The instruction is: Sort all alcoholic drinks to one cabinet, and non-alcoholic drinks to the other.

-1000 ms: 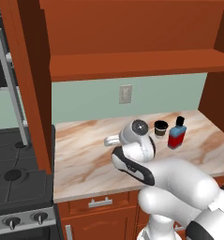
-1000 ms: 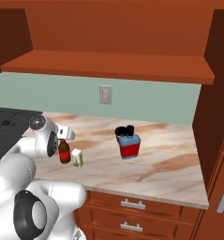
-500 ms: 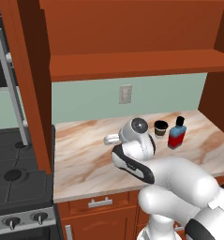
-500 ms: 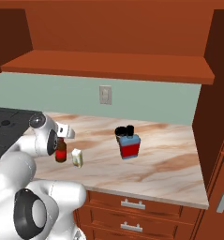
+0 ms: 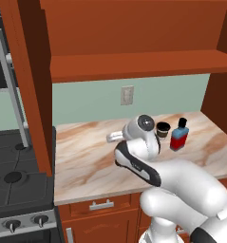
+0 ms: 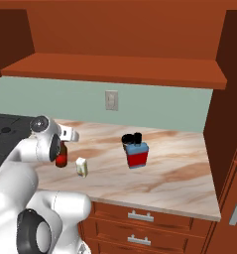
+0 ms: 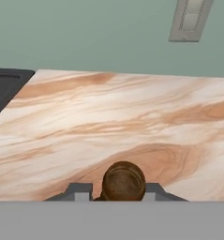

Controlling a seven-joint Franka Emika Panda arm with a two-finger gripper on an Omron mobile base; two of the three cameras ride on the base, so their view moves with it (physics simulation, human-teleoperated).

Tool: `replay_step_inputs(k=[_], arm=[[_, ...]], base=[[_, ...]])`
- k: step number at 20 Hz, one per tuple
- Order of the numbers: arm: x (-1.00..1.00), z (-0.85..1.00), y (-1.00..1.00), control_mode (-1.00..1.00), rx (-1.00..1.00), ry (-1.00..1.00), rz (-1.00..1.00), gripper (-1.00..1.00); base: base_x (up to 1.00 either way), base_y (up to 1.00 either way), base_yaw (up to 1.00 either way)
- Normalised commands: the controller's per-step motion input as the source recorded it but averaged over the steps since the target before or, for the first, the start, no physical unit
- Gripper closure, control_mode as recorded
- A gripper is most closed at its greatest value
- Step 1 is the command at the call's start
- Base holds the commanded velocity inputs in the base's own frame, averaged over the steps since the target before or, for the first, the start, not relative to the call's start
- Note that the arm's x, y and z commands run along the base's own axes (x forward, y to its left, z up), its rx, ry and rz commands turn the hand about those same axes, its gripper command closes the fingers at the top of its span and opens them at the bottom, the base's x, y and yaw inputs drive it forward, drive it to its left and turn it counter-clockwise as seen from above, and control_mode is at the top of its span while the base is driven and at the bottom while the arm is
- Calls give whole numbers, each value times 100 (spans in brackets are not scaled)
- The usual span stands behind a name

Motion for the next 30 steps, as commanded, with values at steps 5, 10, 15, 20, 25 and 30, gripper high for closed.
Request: replay_step_inputs(k=[5, 10, 15, 20, 25, 30], arm=[[-12, 51, 0, -100, -4, -16, 5, 100], [-14, 61, 0, -100, -5, -18, 5, 100], [-14, 70, 0, -100, -2, -14, 4, 100], [-12, 75, 0, -100, -2, -7, 2, 100], [-10, 80, 0, -100, -3, 0, 0, 100], [-6, 73, 0, -100, -5, 0, 0, 100]], base=[[0, 0, 0], [0, 0, 0], [0, 0, 0], [0, 0, 0], [0, 0, 0], [0, 0, 0]])
